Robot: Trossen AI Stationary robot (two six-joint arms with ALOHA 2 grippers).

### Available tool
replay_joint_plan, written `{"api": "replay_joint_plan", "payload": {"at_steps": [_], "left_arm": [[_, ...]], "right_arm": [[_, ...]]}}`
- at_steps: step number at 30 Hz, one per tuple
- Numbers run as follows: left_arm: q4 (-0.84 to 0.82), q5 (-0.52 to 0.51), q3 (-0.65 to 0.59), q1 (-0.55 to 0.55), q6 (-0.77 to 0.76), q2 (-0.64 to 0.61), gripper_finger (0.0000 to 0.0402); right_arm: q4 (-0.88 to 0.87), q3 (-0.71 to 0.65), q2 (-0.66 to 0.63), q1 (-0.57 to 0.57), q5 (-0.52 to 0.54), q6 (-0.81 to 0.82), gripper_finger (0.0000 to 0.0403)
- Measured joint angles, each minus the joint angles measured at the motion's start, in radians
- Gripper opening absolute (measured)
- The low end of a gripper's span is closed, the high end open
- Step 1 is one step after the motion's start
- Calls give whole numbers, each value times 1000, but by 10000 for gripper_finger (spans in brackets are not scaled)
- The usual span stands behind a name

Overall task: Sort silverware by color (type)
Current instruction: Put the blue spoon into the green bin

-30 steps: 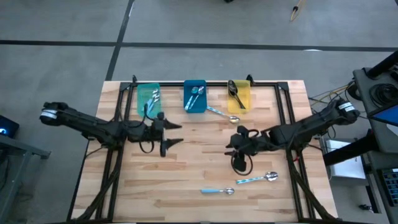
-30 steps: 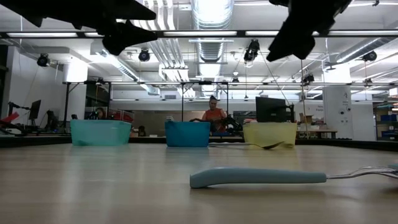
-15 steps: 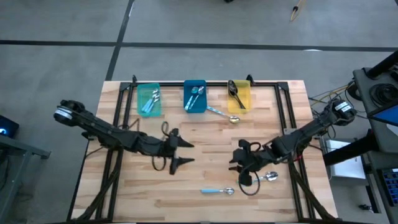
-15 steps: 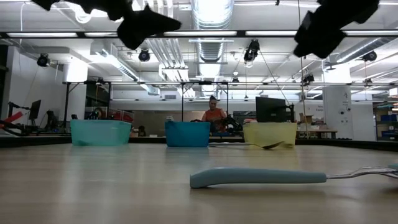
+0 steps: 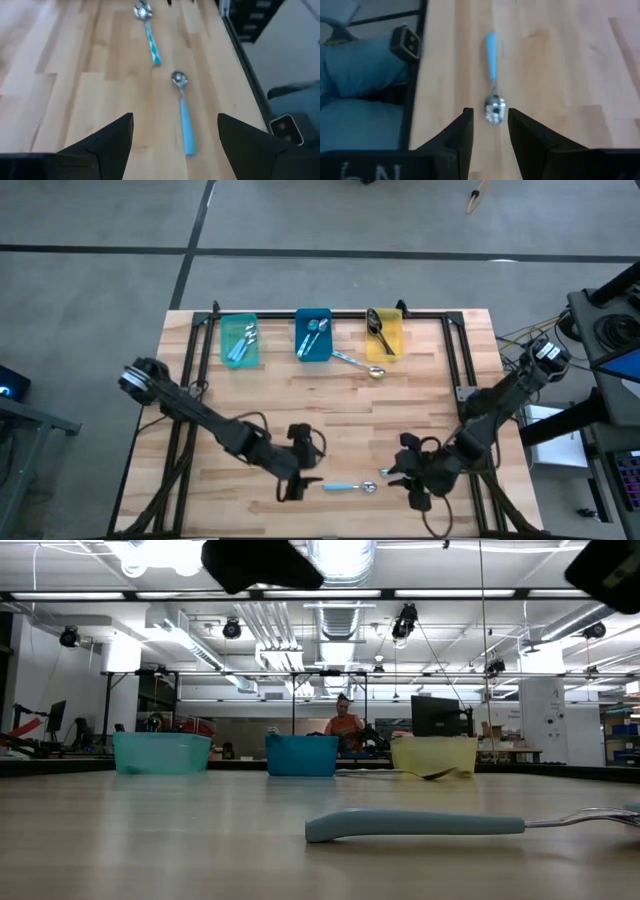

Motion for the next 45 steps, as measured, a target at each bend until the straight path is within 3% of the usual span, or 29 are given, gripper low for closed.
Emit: {"api": "replay_joint_plan", "payload": {"at_steps": [8, 15, 19, 33, 45], "left_arm": [[-33, 0, 172, -37, 60, 179, 267], [-48, -3, 253, -44, 72, 260, 267], [-52, -73, 281, -43, 46, 330, 267], [-71, -77, 455, -60, 8, 579, 267], [-124, -105, 454, -54, 9, 601, 267]], "right_arm": [[7, -5, 0, 84, 150, 60, 107], [6, -11, 0, 88, 193, 64, 104], [5, -12, 0, 88, 201, 51, 104], [4, -13, 0, 88, 164, 54, 100], [8, -13, 0, 88, 165, 61, 100]]}}
